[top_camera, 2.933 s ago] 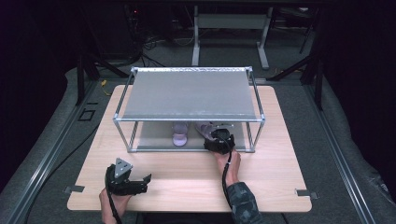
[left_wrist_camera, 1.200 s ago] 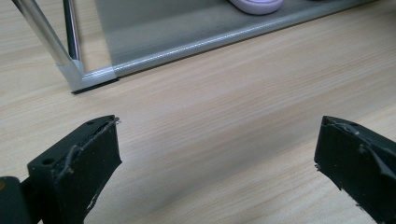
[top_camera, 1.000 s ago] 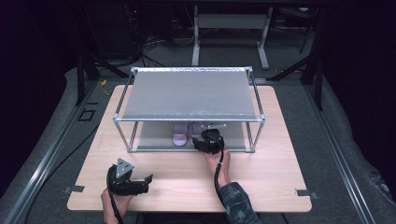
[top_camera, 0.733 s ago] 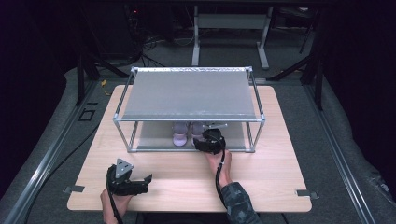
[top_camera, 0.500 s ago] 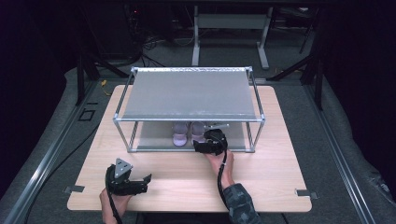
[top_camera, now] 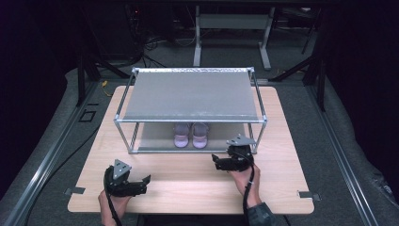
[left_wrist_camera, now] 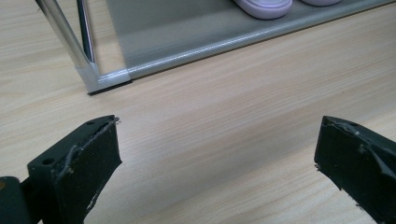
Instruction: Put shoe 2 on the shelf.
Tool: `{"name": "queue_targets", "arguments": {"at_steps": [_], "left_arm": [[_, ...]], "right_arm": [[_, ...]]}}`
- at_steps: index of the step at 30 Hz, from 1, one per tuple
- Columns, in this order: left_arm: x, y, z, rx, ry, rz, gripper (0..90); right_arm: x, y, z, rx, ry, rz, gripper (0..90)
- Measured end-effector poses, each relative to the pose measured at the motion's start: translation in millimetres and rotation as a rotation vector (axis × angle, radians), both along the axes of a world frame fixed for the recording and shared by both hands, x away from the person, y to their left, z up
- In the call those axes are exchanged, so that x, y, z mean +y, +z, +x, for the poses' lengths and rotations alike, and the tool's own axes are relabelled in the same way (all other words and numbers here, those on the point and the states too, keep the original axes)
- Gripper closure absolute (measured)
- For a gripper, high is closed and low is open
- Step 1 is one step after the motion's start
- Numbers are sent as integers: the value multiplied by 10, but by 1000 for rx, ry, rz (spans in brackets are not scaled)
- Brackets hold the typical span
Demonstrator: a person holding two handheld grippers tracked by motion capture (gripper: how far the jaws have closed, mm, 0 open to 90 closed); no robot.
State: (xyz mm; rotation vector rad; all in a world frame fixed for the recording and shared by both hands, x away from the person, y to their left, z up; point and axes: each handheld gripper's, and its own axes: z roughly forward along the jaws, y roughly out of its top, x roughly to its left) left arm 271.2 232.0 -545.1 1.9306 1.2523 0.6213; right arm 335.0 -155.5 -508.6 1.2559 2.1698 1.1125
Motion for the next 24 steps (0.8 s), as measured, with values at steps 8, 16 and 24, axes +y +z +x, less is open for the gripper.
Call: {"name": "queue_targets", "arguments": {"at_steps": [8,16,24], "left_arm": [[7,-21,10,5,4,1,0],[-25,-53,36,21,-2,17,0],[-35,-66,44,36,-1,37,0]], "right_arm": [[-688,-166,-440,0,-135,-62,58],[-1218,-479,-564,70,-213,-58,15],[-1369,-570,-518,72,-266,-50,0]]}}
